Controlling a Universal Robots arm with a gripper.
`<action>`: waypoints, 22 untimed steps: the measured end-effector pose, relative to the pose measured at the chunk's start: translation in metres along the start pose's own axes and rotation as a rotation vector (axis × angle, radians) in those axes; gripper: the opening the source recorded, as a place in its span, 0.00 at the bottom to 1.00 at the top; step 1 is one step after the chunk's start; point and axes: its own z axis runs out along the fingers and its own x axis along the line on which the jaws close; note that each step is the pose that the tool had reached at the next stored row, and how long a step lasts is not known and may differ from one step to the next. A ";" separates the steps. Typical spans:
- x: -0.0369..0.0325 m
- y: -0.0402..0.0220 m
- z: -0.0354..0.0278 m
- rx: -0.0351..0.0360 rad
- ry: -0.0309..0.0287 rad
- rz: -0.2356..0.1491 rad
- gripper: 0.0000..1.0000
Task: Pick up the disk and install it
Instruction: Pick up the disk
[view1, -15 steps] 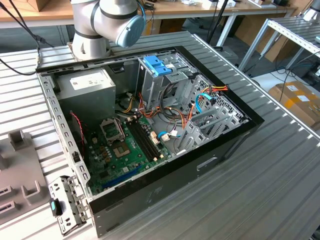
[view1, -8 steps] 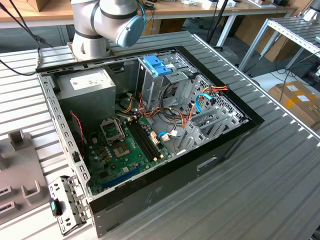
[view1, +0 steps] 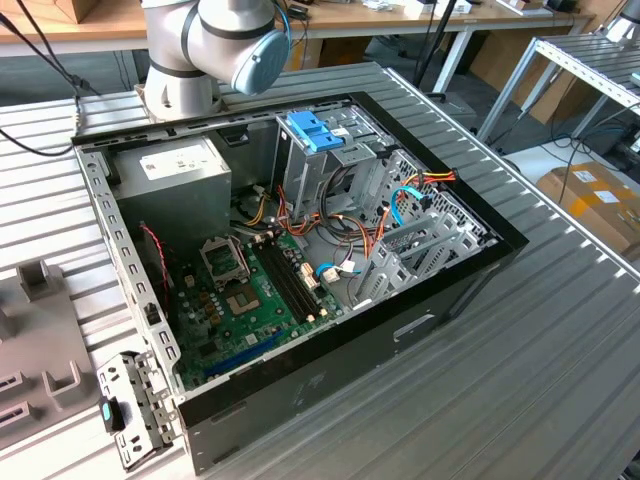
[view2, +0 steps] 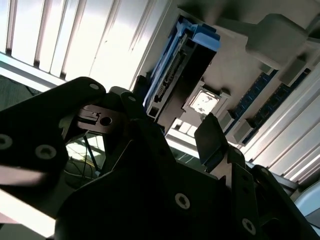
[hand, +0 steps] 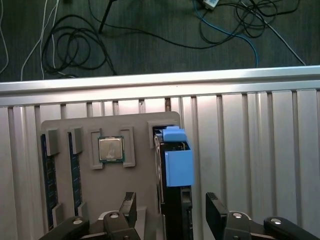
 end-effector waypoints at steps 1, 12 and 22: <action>0.0000 0.0000 0.0021 0.0000 0.0000 0.000 0.66; 0.0000 0.0002 0.0117 0.0111 -0.0010 -0.022 0.66; -0.0001 0.0002 0.0167 0.0109 -0.0009 -0.022 0.66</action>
